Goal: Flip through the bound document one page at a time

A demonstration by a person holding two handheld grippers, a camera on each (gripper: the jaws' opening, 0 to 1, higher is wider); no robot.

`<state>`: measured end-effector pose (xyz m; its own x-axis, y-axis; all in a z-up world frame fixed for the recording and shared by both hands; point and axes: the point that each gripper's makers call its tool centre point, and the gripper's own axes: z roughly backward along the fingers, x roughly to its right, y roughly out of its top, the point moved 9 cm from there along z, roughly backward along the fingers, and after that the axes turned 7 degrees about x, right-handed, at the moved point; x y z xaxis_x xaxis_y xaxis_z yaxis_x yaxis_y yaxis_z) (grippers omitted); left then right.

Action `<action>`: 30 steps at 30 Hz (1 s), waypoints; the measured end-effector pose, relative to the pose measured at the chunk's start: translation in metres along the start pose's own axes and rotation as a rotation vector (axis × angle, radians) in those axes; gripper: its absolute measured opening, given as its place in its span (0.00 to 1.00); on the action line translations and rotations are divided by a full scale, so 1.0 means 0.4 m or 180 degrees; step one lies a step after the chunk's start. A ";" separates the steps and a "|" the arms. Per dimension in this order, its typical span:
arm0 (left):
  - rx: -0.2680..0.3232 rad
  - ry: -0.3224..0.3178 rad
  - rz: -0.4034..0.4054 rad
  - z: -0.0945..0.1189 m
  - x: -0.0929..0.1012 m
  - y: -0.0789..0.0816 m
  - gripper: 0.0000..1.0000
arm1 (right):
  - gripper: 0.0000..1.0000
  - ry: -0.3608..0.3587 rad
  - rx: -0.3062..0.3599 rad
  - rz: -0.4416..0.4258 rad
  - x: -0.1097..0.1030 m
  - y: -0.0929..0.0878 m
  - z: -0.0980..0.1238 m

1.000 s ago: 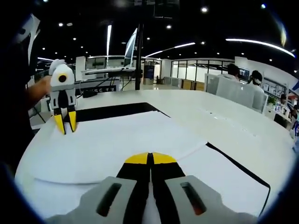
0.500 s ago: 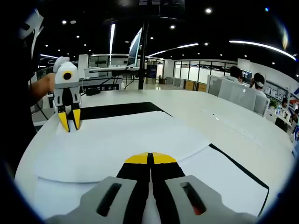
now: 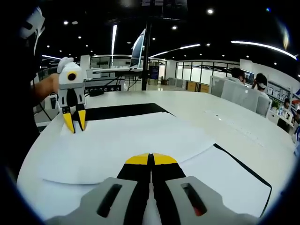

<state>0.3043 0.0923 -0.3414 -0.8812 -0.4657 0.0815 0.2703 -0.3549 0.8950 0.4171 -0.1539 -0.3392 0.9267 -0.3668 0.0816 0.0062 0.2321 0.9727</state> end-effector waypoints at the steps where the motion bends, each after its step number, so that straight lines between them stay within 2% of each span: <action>1: -0.0001 0.0002 0.0000 0.000 0.000 0.000 0.15 | 0.02 0.0011 -0.0001 -0.0004 -0.003 0.000 0.000; 16: 0.0001 0.0016 0.0007 -0.001 0.003 0.000 0.15 | 0.02 0.0065 -0.0015 0.0025 -0.048 -0.002 0.012; 30: -0.0003 0.0036 0.0013 0.000 0.003 0.001 0.15 | 0.02 -0.0036 0.0018 -0.0021 -0.082 -0.007 0.021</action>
<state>0.3035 0.0915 -0.3412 -0.8757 -0.4762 0.0801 0.2741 -0.3537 0.8943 0.3834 -0.1501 -0.3427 0.9224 -0.3784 0.0777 0.0100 0.2246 0.9744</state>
